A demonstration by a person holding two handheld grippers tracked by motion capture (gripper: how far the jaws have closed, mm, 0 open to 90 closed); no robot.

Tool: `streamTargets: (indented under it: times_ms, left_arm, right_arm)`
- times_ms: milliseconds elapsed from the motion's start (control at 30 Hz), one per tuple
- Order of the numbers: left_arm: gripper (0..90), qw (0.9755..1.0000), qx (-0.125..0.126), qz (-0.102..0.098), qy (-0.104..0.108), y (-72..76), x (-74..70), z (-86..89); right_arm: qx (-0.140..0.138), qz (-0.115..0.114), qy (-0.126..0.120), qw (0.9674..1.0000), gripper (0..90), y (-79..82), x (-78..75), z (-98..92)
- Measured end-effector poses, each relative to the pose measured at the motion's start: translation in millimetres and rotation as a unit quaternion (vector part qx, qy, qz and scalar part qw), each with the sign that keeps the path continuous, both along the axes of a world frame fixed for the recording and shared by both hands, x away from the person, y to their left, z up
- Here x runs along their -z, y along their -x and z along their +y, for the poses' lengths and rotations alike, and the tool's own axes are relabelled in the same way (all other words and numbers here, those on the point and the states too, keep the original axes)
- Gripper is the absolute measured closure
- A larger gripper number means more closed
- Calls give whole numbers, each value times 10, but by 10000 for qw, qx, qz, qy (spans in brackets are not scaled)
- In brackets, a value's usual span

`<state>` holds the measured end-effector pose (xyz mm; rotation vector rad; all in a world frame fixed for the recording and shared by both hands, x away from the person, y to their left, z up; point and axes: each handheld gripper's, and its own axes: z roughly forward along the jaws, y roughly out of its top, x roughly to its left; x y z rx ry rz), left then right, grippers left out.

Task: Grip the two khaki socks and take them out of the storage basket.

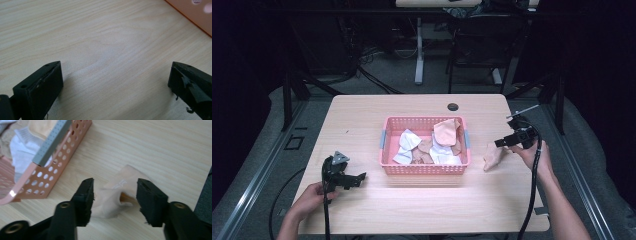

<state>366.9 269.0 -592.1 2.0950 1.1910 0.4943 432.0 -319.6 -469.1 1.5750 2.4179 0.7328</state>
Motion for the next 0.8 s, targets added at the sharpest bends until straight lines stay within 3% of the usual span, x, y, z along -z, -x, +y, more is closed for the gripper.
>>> streamTargets:
  times_ms: [100,400,467,600,800]
  left_arm:
    - [0,10000,0,-1,0,0,0,0]
    - [0,10000,-1,-1,3,0,0,0]
    - [0,10000,-1,-1,1,0,0,0]
    - [0,10000,-2,-2,3,0,0,0]
    - [0,10000,-3,-4,3,0,0,0]
  right_arm:
    - [-68,-117,-62,9999,344,24,-52,61]
    - [-280,-382,-215,9986,141,96,-228,214]
    - [-296,-469,-231,9982,133,119,-295,262]
    - [-455,-615,-572,9954,111,137,-446,354]
    - [-849,-647,-836,9908,90,104,-598,659]
